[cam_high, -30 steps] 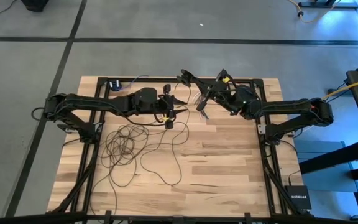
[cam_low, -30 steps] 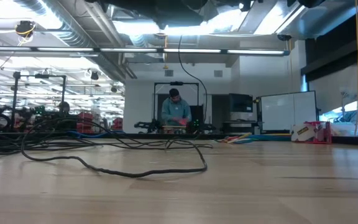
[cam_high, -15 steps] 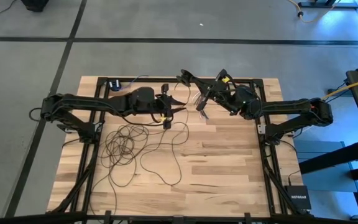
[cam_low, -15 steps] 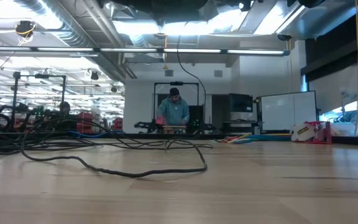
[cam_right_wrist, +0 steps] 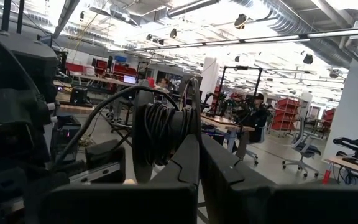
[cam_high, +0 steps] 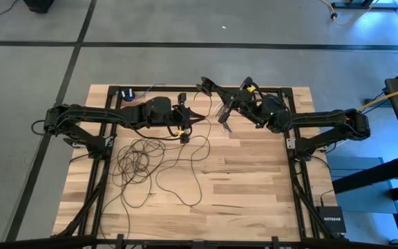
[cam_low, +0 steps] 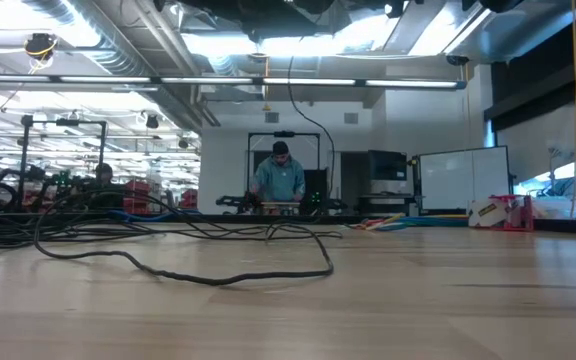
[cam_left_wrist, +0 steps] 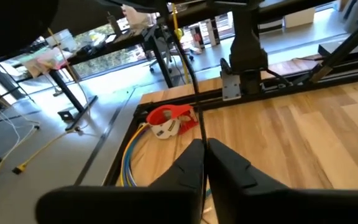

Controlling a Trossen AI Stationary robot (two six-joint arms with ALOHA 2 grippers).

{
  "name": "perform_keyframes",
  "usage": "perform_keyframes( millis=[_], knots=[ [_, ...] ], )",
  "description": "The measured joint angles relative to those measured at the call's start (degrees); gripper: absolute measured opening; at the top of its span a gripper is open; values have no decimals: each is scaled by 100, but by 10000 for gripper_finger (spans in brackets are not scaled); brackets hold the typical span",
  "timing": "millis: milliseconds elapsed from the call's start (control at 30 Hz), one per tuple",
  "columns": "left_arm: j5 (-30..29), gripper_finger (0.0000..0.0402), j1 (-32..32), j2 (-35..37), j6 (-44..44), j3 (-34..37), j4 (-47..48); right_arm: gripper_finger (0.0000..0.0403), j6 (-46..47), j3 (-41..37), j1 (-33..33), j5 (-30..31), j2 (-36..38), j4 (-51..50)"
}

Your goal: Coiling cords

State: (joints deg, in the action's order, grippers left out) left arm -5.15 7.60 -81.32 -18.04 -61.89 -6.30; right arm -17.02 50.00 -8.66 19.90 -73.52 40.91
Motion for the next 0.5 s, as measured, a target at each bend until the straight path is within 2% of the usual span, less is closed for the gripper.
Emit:
perform_keyframes(
  millis=[267, 500],
  knots=[
    [7, 2, -44, -42, 105, 0, -88, 6, 0, 0, 1, 0, 0, 19],
    [314, 2, -136, -502, 93, -4, -815, 6, 11, 2, -1, -154, 0, 260]
  ],
)
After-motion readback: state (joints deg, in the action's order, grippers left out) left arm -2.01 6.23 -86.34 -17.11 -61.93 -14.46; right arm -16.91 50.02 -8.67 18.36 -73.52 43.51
